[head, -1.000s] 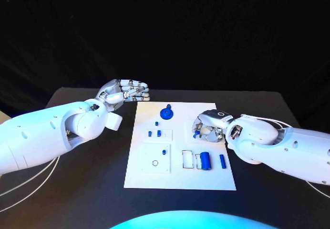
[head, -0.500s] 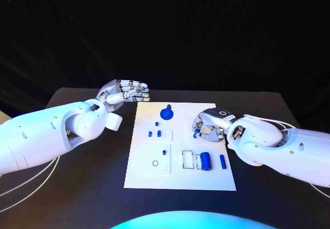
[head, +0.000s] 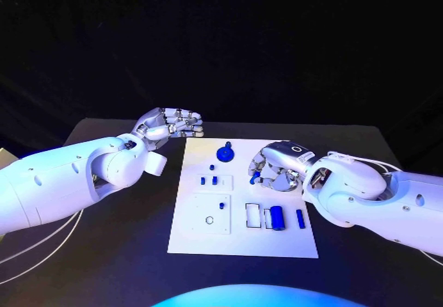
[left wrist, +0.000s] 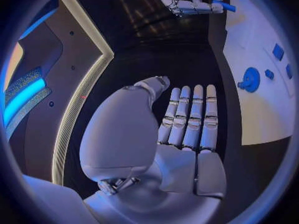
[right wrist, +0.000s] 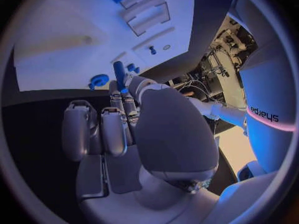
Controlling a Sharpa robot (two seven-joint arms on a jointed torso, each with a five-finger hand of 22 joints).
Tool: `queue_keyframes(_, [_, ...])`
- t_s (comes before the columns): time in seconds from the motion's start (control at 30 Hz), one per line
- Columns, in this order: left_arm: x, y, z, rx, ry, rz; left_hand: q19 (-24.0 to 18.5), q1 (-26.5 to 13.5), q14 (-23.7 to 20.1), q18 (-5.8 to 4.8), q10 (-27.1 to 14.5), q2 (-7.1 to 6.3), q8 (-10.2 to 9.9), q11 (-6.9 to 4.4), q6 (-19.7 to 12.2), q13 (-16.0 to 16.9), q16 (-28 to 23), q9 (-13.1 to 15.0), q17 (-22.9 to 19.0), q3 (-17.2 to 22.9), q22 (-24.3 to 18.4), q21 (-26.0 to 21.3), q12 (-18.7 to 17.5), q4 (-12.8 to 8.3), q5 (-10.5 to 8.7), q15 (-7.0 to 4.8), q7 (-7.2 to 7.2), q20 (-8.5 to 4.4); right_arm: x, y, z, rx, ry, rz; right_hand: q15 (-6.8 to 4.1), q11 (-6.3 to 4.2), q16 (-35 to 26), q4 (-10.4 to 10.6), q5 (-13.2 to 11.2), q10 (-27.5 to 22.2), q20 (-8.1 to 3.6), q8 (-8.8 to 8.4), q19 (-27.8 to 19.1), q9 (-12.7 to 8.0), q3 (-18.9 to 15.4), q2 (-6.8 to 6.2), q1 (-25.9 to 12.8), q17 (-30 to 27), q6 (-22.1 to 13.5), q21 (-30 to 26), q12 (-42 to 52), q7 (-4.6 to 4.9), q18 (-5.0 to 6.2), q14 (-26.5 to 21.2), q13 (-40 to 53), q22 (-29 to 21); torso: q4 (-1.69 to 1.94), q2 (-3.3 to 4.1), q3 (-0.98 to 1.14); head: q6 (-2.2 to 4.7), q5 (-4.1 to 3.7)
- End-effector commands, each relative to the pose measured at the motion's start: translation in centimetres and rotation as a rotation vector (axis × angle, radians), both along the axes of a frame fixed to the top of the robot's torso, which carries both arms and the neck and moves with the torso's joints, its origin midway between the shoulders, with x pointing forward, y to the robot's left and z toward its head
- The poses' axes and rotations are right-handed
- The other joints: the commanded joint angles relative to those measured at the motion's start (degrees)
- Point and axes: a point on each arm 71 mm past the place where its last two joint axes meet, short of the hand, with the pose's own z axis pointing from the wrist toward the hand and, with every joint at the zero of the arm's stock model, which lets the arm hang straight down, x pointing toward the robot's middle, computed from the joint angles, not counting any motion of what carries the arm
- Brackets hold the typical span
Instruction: Assemble the parts on the task board
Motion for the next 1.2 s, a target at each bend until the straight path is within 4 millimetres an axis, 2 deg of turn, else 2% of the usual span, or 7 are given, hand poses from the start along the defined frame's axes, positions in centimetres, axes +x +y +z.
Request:
queue_keyframes(0.03, [0.0,-0.3,0.1,-0.015,-0.003,-0.013,0.5,0.5,0.3,0.32,0.1,0.26,-0.3,0.13,-0.1,0.0,-0.4,-0.1,0.1,0.0,0.0,-0.3,-0.2,0.1,-0.22,0.02,0.30,0.02,-0.6,1.3,0.0,0.027,0.001,0.035,-0.54,-3.84,0.2,-0.9,0.5,4.2,-0.34,0.32,2.5,0.1,0.4,-0.13,-0.3,-0.1,0.1,0.3,0.0,0.10,-1.01,1.5,1.5,10.3,-0.12,0.02,0.02,-0.12,0.58])
queue_keyframes(0.1, [0.0,-0.4,0.0,-0.016,-0.003,-0.014,0.5,0.5,0.3,0.32,0.1,0.26,-0.3,0.13,-0.1,0.0,-0.4,-0.1,0.1,0.0,0.0,-0.3,-0.2,0.1,-0.22,0.02,0.30,0.02,-1.1,2.4,-0.1,0.039,-0.001,0.068,-0.53,-3.83,0.2,-1.2,0.6,4.2,-0.34,0.32,2.5,0.1,0.6,-0.18,-0.3,-0.1,0.1,0.3,0.0,0.13,-1.01,1.5,1.5,10.3,-0.20,-0.02,0.00,-0.22,0.88])
queue_keyframes(0.17, [0.0,-0.5,0.0,-0.017,-0.003,-0.015,0.5,0.5,0.3,0.32,0.1,0.27,-0.4,0.13,-0.1,0.0,-0.4,-0.1,0.1,0.0,-0.1,-0.3,-0.2,0.1,-0.23,0.02,0.30,0.02,-1.5,3.4,-0.4,0.048,0.002,0.094,-0.53,-3.82,0.2,-1.4,0.7,4.3,-0.34,0.32,2.5,0.2,0.8,-0.19,-0.3,-0.1,0.1,0.3,-0.1,0.14,-1.01,1.5,1.5,10.3,-0.09,-0.08,0.00,-0.09,0.79])
queue_keyframes(0.27, [0.1,-0.8,0.0,-0.020,-0.004,-0.017,0.5,0.6,0.3,0.32,0.1,0.27,-0.4,0.13,-0.1,0.0,-0.4,-0.1,0.1,0.0,-0.1,-0.3,-0.2,0.1,-0.23,0.02,0.29,0.02,-2.3,5.3,-1.2,0.062,0.013,0.143,-0.52,-3.81,0.2,-1.6,0.8,4.3,-0.35,0.34,2.5,0.2,0.9,-0.22,-0.4,-0.1,0.1,0.3,-0.2,0.16,-1.00,1.5,1.6,10.3,0.09,-0.06,0.05,0.05,1.26])
queue_keyframes(0.43, [0.1,-1.1,0.0,-0.023,-0.003,-0.021,0.5,0.6,0.3,0.32,0.1,0.26,-0.4,0.13,-0.1,0.0,-0.4,-0.1,0.1,0.0,-0.1,-0.3,-0.2,0.1,-0.23,0.02,0.28,0.02,-3.3,7.4,-2.4,0.074,0.030,0.195,-0.50,-3.77,0.2,-1.9,1.0,4.3,-0.34,0.31,2.4,0.3,1.2,-0.26,-0.5,-0.2,0.1,0.2,-0.3,0.20,-0.99,1.4,1.6,10.3,0.23,0.00,0.00,-0.18,1.42])
queue_keyframes(0.8, [0.0,-1.3,0.0,-0.026,-0.002,-0.025,0.5,0.6,0.4,0.32,0.1,0.26,-0.4,0.12,-0.2,0.0,-0.5,-0.1,0.1,0.0,-0.1,-0.4,-0.3,0.1,-0.23,0.01,0.26,0.02,-3.8,9.1,-4.4,0.058,0.057,0.223,-0.49,-3.76,0.2,-2.0,1.1,4.3,-0.34,0.30,2.4,0.3,1.2,-0.26,-0.6,-0.1,0.1,0.1,-0.4,0.21,-0.97,1.4,1.6,10.3,0.14,0.01,-0.01,-0.71,2.48])
queue_keyframes(1.2, [0.0,-1.4,-0.1,-0.026,0.000,-0.028,0.5,0.6,0.4,0.32,0.1,0.26,-0.4,0.12,-0.2,0.0,-0.5,-0.1,0.1,0.0,-0.1,-0.4,-0.3,0.1,-0.23,0.01,0.26,0.02,-4.3,9.8,-5.9,0.039,0.088,0.235,-0.48,-3.74,0.2,-2.1,1.1,4.4,-0.33,0.30,2.4,0.3,1.3,-0.28,-0.7,-0.2,0.1,0.0,-0.4,0.23,-0.96,1.4,1.6,10.3,0.07,0.03,0.06,-1.51,2.83])
